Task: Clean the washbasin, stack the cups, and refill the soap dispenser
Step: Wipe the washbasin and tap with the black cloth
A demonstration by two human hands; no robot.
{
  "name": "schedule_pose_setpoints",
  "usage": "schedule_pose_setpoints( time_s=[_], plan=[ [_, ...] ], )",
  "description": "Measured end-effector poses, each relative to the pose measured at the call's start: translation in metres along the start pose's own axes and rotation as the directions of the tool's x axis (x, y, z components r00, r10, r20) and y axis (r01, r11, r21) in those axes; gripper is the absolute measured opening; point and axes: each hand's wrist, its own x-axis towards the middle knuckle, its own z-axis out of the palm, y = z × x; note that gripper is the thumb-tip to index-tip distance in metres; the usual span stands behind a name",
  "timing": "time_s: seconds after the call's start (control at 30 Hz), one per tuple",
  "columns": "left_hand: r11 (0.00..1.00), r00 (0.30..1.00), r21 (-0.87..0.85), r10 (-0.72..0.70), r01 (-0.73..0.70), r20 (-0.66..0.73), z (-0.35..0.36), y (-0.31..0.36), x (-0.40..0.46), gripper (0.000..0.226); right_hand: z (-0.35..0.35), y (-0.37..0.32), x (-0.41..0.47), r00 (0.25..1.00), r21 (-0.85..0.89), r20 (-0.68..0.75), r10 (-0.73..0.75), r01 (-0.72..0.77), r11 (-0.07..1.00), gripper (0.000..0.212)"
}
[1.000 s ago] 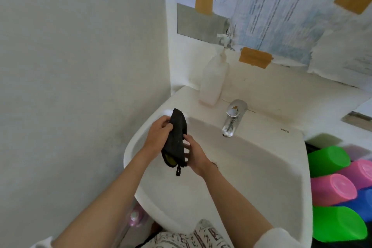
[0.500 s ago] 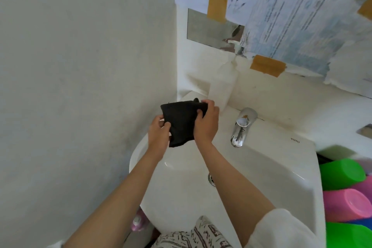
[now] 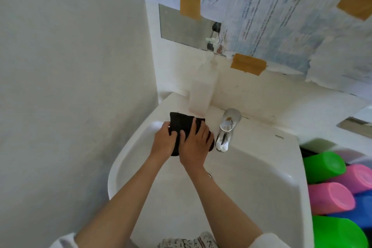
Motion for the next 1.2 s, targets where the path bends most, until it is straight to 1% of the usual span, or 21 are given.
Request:
schedule_pose_setpoints(
  time_s=[0.07,0.13,0.17,0.23,0.27,0.33,0.47,0.53,0.6,0.67,0.73,0.77,0.83,0.9,1.03,1.1,1.2],
  plan=[
    [0.996,0.998,0.088,0.031,-0.025,-0.063,-0.005,-0.005,0.003,0.029,0.007,0.0,-0.002,0.999,-0.014,0.037,-0.017,0.017,1.0,0.067],
    [0.989,0.991,0.141,0.06,-0.043,-0.123,-0.014,-0.011,0.006,0.035,0.013,0.0,0.002,0.998,-0.064,0.035,-0.061,0.063,0.996,0.071],
    [0.985,0.986,0.159,0.087,-0.063,-0.145,-0.02,-0.014,0.008,0.036,0.014,-0.002,0.005,0.995,-0.099,0.042,-0.086,0.09,0.991,0.077],
    [0.975,0.974,0.194,0.142,-0.107,-0.176,-0.032,-0.019,0.012,0.034,0.017,-0.005,0.011,0.991,-0.169,0.052,-0.124,0.131,0.977,0.089],
    [0.971,0.97,0.21,0.154,-0.114,-0.187,-0.038,-0.022,0.014,0.034,0.018,-0.008,0.013,0.988,-0.199,0.059,-0.139,0.148,0.969,0.09],
    [0.961,0.964,0.259,0.158,-0.1,-0.212,-0.049,-0.026,0.017,0.034,0.02,-0.014,0.015,0.98,-0.219,0.084,-0.183,0.197,0.956,0.089],
    [0.919,0.956,0.388,0.174,-0.071,-0.238,-0.061,-0.037,0.021,0.037,0.028,-0.03,0.02,0.945,-0.151,0.101,-0.31,0.323,0.934,0.086],
    [0.898,0.955,0.436,0.178,-0.059,-0.237,-0.063,-0.042,0.021,0.04,0.03,-0.04,0.024,0.928,-0.115,0.133,-0.348,0.363,0.925,0.084],
    [0.879,0.953,0.474,0.19,-0.058,-0.236,-0.064,-0.046,0.021,0.041,0.03,-0.048,0.028,0.892,-0.044,0.182,-0.413,0.427,0.903,0.078],
    [0.875,0.942,0.48,0.216,-0.07,-0.256,-0.066,-0.049,0.019,0.036,0.031,-0.054,0.032,0.848,0.03,0.248,-0.469,0.477,0.878,0.072],
    [0.878,0.925,0.466,0.257,-0.104,-0.279,-0.068,-0.05,0.017,0.028,0.033,-0.056,0.034,0.826,0.003,0.265,-0.498,0.516,0.856,0.071],
    [0.88,0.92,0.459,0.272,-0.12,-0.283,-0.069,-0.05,0.016,0.025,0.033,-0.056,0.033,0.828,-0.042,0.223,-0.514,0.535,0.844,0.072],
    [0.887,0.922,0.444,0.273,-0.131,-0.274,-0.069,-0.048,0.015,0.026,0.038,-0.052,0.031,0.851,-0.133,0.14,-0.505,0.522,0.842,0.075],
    [0.883,0.931,0.446,0.277,-0.148,-0.239,-0.065,-0.045,0.015,0.031,0.04,-0.043,0.027,0.884,-0.177,0.087,-0.46,0.468,0.866,0.076],
    [0.887,0.949,0.406,0.292,-0.22,-0.123,-0.05,-0.038,0.012,0.037,0.029,-0.013,0.017,0.935,-0.238,0.073,-0.346,0.354,0.905,0.077],
    [0.862,0.949,0.44,0.31,-0.252,-0.063,-0.04,-0.032,0.008,0.037,0.023,0.005,0.015,0.948,-0.248,0.055,-0.314,0.317,0.915,0.076],
    [0.836,0.954,0.484,0.3,-0.257,-0.012,-0.027,-0.025,0.001,0.039,0.018,0.03,0.013,0.958,-0.24,0.016,-0.287,0.282,0.929,0.077]
  ],
)
